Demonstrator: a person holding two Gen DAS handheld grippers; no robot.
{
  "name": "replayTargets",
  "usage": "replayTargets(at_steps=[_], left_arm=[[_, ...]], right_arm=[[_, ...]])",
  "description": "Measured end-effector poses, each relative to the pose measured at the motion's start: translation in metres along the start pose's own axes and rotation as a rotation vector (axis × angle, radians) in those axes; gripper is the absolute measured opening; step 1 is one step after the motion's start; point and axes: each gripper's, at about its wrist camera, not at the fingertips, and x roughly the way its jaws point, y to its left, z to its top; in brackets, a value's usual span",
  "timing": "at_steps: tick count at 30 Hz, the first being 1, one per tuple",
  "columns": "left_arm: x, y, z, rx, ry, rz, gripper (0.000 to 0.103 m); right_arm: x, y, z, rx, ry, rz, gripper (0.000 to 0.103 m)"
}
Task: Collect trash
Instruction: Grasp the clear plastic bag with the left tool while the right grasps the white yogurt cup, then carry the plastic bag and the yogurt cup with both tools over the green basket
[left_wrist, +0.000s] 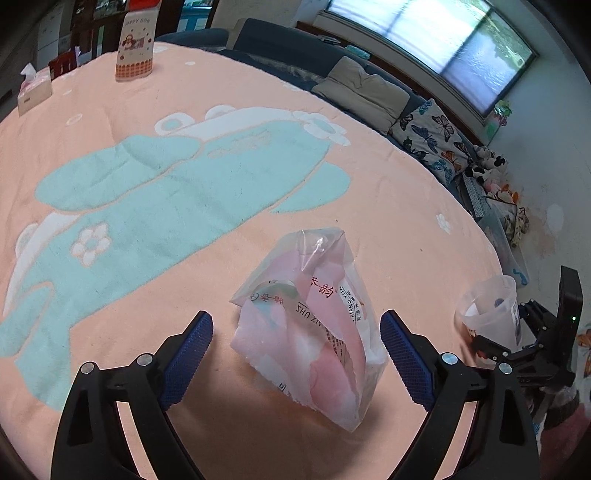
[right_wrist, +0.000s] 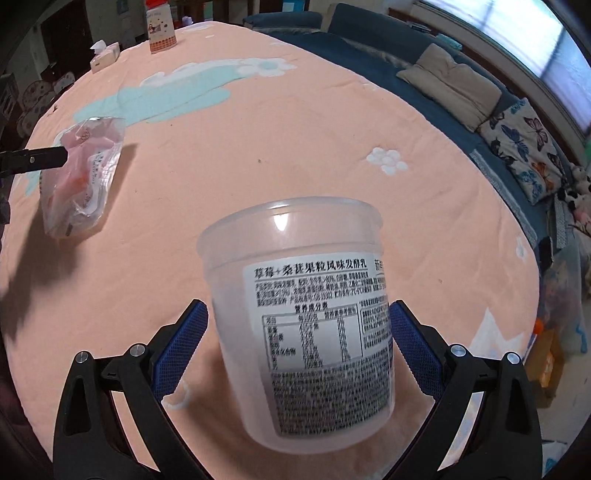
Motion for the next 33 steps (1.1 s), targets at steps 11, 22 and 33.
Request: replayTargets(at_steps=[11, 22, 33], left_arm=[[0.024, -0.011, 0.000, -0.044, 0.035, -0.009, 0.064], [0.019, -0.021, -0.005, -0.016, 0.049, -0.074, 0.021], [-0.022, -0.046, -0.022, 0.086, 0.022, -0.168, 0.017]], right_arm=[[0.001, 0.002, -0.005, 0.077, -0.032, 0.027, 0.084], [-0.027, 0.012, -0.034, 0.178, -0.082, 0.023, 0.083], [-0.083, 0.038, -0.080, 0.289, -0.161, -0.001, 0.083]])
